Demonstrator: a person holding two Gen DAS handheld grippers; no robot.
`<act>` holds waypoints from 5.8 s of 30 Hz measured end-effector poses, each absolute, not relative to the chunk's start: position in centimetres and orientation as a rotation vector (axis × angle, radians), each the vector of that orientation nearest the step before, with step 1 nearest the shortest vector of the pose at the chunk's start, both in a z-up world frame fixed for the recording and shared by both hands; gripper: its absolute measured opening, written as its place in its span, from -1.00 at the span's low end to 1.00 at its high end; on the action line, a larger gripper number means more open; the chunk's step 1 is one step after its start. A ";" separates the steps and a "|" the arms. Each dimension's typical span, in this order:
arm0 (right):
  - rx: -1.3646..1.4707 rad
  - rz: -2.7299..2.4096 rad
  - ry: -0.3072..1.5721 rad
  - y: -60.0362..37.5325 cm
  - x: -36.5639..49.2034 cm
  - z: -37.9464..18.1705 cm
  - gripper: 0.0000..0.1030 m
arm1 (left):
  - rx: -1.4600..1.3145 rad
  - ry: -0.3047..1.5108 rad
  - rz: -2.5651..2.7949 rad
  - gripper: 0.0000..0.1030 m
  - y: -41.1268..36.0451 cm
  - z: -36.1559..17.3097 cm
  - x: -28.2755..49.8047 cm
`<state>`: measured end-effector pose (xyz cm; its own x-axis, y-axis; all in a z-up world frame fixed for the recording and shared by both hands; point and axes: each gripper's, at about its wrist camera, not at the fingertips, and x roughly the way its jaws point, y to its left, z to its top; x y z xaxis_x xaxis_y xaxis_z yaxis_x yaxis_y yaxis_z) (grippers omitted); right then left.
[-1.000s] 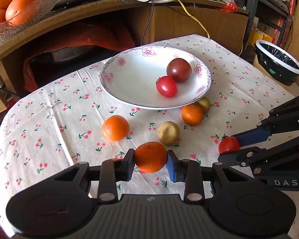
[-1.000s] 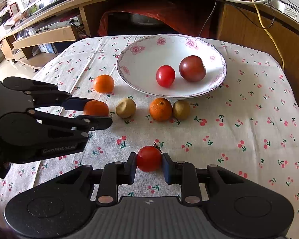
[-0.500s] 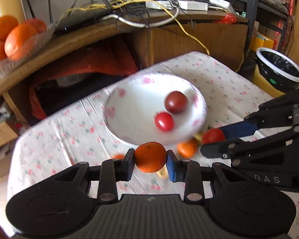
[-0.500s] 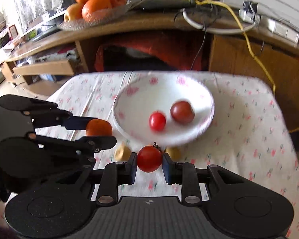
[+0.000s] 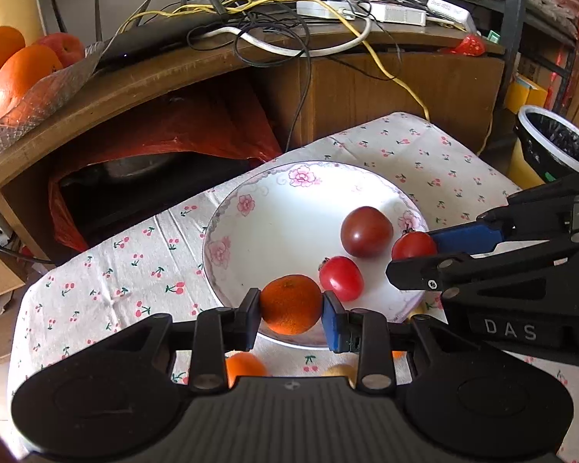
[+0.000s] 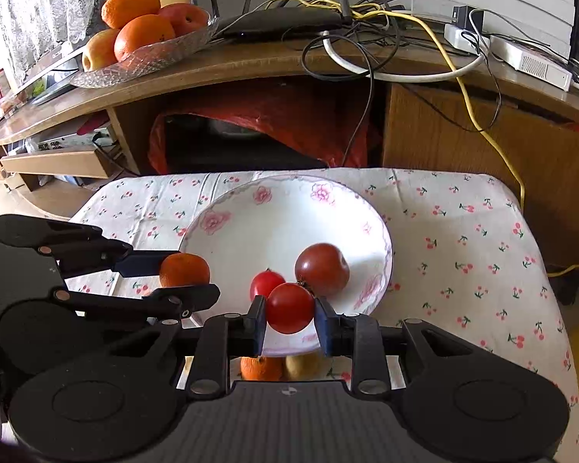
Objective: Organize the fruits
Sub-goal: 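Carry the orange and red tomato over the bowl with both tools, then open both tools to release the orange and tomato into the bowl, then grasp an orange with the left tool while the right tool grasps a brown kiwi, then carry the orange and kiwi away from the bowl with both tools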
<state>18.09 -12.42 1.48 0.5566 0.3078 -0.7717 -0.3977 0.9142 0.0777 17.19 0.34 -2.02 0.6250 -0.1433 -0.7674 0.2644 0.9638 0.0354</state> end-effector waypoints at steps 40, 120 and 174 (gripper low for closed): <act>-0.120 0.379 0.888 -12.1 20.7 -1.2 -0.50 | 0.159 0.883 -0.186 -0.21 0.2 -4.4 19.8; -0.174 0.589 0.909 -8.7 14.3 -1.2 -0.33 | 0.220 0.842 -0.263 -0.06 5.7 -2.3 12.5; -0.255 0.476 1.073 -13.8 10.6 -2.0 -0.56 | 0.256 0.989 -0.442 -0.25 1.1 -4.7 9.1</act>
<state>10.58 -13.82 -1.96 0.3899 0.2485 -0.8867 -0.4909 0.8708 0.0281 9.10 1.06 -4.73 0.4718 -0.2422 -0.8478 0.4700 0.8826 0.0094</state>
